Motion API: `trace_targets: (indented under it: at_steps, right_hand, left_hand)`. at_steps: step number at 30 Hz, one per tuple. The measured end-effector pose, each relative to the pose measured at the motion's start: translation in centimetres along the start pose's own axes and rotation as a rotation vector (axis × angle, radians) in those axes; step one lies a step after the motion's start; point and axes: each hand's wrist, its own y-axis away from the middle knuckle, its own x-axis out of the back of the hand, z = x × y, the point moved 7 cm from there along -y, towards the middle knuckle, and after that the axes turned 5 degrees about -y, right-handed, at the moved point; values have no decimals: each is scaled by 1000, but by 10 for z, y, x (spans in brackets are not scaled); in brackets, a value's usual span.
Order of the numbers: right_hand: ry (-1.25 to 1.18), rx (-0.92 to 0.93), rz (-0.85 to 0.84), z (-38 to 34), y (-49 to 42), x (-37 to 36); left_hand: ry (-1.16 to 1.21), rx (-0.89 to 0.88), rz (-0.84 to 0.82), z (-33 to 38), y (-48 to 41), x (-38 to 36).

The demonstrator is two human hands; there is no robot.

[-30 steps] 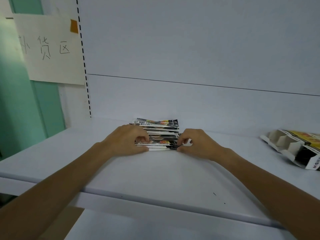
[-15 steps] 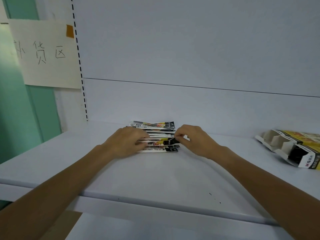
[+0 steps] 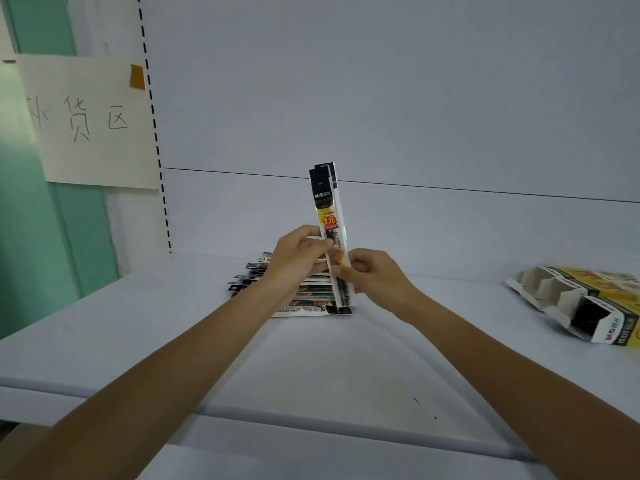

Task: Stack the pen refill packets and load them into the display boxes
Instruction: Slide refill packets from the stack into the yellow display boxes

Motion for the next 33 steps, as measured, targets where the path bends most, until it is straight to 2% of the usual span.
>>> trace_targets:
  at_steps: [5,6,9,10,12,14,18,21,23,26,29,33]
  right_hand:
    - [285,68,78,2,13,40]
    - [348,66,86,4,16,48]
    - [430,56,103,11,25,73]
    - [448,51,98,13,30,80]
    - [493,49,81,19,38,93]
    - [507,51,86,24,47,111]
    - [489,55,14,35,64,150]
    - [478,27,-46,44,78,183]
    - [434,40,-59,50,88,207]
    - [417,61,-12,65,103,245]
    - [387,95,120,72,117,287]
    - [552,103,198,78,128,339]
  left_hand:
    - [-667,-123,-5,0,6,-9]
    - [-815,-231,29,7,10,-15]
    - [-1141,-807,169,35,25,-46]
    - [-1204,-955,152,38,26,-60]
    - [-1276,-1069,40,34,22,-86]
    - [-1361,-1077,-27,30,22,-111]
    - [-1538,-1128,88,35,29,-163]
    - [-1498,-1200,109,37,35,-202]
    - [-1425,-1246,49,32,38,-227]
    - [-1306,-1199,-48,30,42,-257]
    - [-1242,-1028,-59,36,41,-275]
    - [-1232,-571,-109,36,30,-290]
